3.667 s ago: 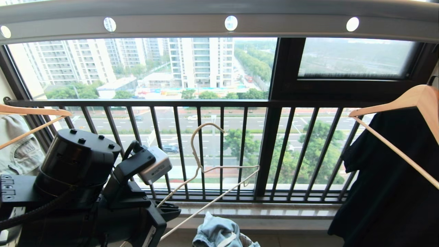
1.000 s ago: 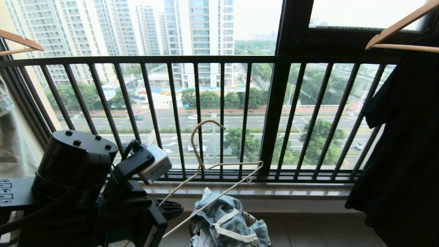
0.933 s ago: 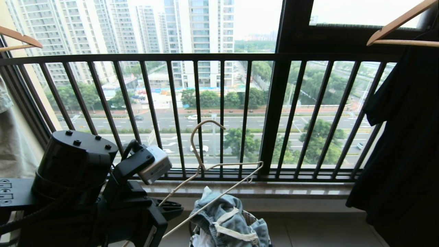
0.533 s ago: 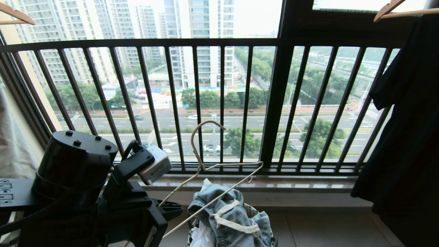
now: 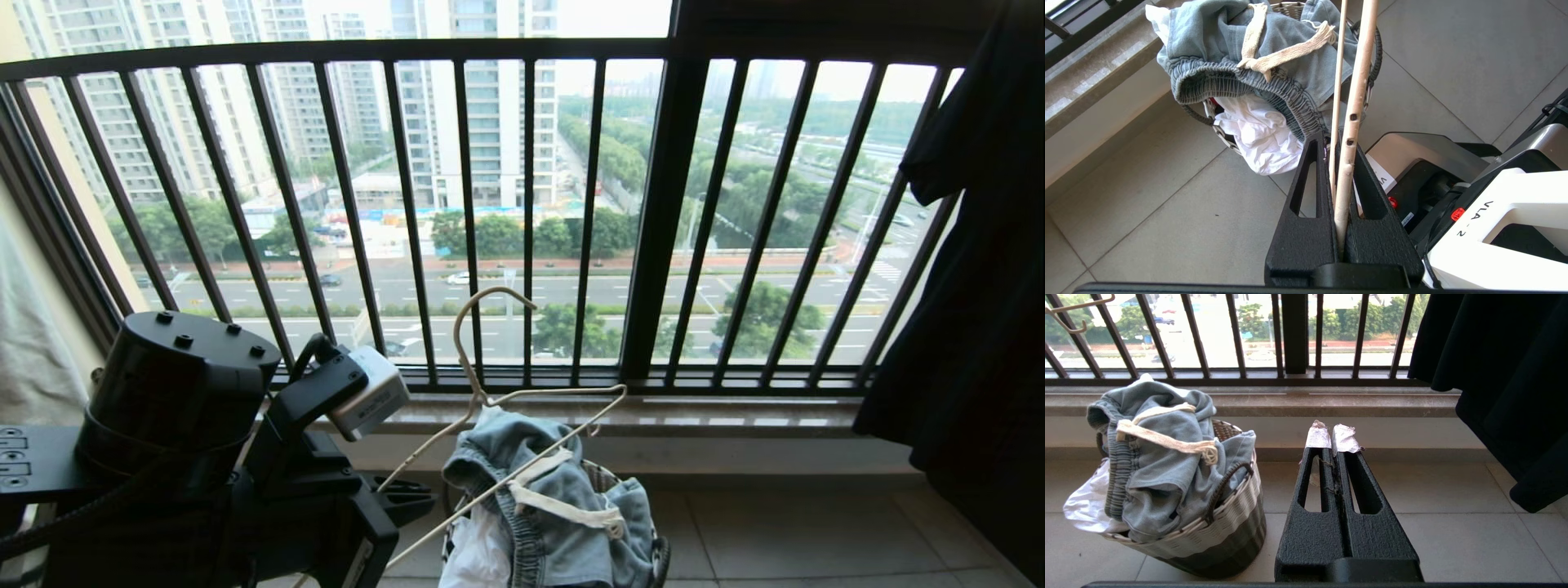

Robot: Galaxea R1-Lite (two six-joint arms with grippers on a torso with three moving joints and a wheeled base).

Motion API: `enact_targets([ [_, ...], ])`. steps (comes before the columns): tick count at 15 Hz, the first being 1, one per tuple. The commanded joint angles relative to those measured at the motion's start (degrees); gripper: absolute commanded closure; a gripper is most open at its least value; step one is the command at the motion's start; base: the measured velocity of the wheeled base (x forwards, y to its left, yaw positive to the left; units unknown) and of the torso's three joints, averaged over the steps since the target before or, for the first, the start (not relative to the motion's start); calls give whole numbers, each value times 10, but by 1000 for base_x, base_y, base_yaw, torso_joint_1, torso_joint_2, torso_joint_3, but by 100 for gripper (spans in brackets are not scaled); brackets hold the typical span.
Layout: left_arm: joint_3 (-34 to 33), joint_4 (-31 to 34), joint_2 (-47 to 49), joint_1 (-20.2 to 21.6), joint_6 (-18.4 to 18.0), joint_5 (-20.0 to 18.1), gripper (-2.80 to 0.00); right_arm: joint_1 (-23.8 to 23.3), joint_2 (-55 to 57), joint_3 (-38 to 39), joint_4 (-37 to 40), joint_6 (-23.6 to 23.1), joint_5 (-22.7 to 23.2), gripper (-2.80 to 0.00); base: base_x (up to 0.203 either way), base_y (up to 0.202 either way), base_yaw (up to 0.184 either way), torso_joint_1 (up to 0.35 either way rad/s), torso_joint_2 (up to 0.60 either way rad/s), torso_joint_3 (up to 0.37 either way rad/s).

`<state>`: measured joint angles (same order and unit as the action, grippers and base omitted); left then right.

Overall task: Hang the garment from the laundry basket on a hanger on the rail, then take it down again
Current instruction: Pick up clothes from the basket

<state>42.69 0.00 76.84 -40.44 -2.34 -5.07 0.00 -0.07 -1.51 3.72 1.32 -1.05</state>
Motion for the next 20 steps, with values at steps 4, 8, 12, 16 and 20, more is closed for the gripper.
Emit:
enact_targets([
  [4, 0, 0, 1, 0, 0, 0, 0, 0, 0, 0, 0, 0, 0, 0, 0, 0, 0, -73, 446, 364],
  [8, 0, 0, 0, 0, 0, 0, 0, 0, 0, -1, 0, 0, 0, 0, 0, 0, 0, -20, 207, 182],
  [12, 0, 0, 0, 0, 0, 0, 0, 0, 0, 0, 0, 0, 0, 0, 0, 0, 0, 0, 15, 18],
  [16, 0, 0, 0, 0, 1, 0, 0, 0, 0, 0, 0, 0, 0, 0, 0, 0, 0, 0, 0, 0],
  [20, 0, 0, 0, 0, 0, 0, 0, 0, 0, 0, 0, 0, 0, 0, 0, 0, 0, 0, 0, 0],
])
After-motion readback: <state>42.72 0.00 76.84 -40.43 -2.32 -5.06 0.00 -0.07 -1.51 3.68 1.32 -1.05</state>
